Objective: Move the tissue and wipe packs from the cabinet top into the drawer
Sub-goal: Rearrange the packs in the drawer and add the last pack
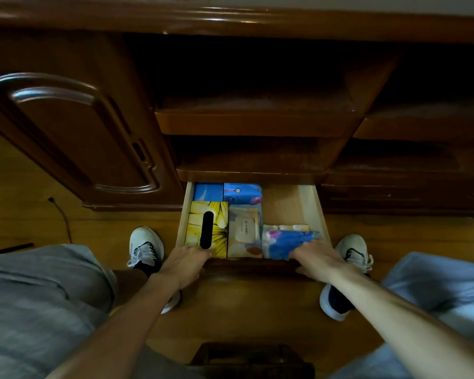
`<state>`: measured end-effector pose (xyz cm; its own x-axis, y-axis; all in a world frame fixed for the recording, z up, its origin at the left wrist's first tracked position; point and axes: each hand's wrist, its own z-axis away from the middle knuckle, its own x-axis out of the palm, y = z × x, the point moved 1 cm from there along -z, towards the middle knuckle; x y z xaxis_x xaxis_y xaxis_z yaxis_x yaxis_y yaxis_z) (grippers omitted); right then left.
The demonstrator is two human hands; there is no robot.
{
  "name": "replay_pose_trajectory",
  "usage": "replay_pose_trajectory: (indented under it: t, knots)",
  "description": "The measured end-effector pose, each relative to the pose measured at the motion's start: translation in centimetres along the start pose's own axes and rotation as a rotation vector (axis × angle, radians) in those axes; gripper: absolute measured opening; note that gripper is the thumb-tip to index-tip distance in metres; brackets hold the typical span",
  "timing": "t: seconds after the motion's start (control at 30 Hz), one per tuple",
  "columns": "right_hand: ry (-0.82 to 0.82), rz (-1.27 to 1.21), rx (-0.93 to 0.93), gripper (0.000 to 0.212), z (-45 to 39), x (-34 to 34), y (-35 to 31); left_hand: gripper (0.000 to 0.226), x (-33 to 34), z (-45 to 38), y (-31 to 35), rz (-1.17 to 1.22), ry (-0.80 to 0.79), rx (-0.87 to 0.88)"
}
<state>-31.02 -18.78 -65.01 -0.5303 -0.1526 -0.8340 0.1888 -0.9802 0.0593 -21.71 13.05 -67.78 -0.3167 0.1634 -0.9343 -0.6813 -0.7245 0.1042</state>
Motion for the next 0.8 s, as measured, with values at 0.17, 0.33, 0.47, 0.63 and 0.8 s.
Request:
replay_pose_trajectory:
  t: [0.17, 0.33, 0.47, 0.63, 0.8]
  knots:
    - [0.022, 0.007, 0.006, 0.031, -1.7, 0.7, -0.5, 0.048, 0.1, -1.1, -0.9, -0.017, -0.021, -0.056]
    - [0.069, -0.020, 0.071, 0.040, -2.7, 2.0, 0.6, 0.040, 0.8, -2.5, 0.3, -0.042, -0.042, -0.096]
    - [0.099, -0.063, 0.113, 0.043, -3.2, 2.8, 0.1, 0.042, 1.1, -2.9, -0.6, 0.075, -0.014, -0.203]
    - [0.429, -0.451, 0.318, 0.077, -2.4, 3.6, 0.6, 0.113, 2.3, -1.5, 0.0, 0.530, 0.317, -0.745]
    - [0.754, -1.326, 1.007, 0.087, -2.4, 6.4, 0.8, 0.085, 1.8, -1.5, 1.5, 1.898, 0.433, -1.245]
